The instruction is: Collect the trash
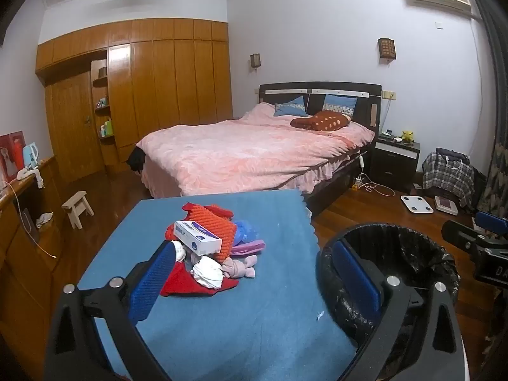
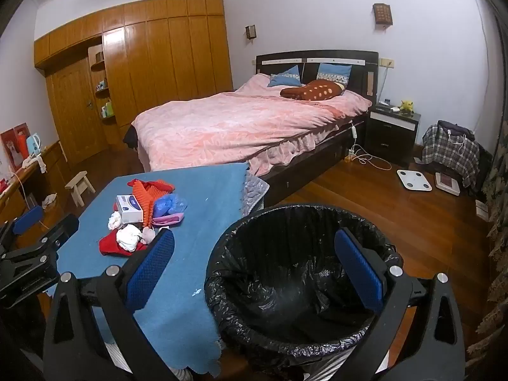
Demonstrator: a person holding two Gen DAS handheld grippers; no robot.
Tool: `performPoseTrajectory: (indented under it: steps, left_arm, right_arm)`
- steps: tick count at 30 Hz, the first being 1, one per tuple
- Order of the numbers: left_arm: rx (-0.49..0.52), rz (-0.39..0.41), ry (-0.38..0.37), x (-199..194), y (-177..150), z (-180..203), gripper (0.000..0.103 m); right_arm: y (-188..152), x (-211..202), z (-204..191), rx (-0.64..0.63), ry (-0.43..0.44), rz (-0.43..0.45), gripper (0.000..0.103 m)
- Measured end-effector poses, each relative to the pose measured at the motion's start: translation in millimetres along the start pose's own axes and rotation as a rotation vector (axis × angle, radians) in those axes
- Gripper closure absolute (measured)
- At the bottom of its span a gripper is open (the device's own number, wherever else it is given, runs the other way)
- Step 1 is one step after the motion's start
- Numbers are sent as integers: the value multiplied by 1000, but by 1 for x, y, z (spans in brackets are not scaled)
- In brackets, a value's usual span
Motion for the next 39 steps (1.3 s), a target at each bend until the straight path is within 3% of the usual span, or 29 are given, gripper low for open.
performPoseTrajectory:
  steps: [39]
  left_arm:
    - [3,4,3,0,0,0,6]
  right_arm:
    - [-3,2,0,0,-1,-2,5]
Point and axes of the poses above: each gripper's, at about its wrist camera, not at the fingertips, and x roughly the way its jaws point, z to its right, y to its top, the point moved 6 cm from there along x, roughly the way its jaws point, and after that the axes turned 7 degrees about z, right-handed, at the moved point
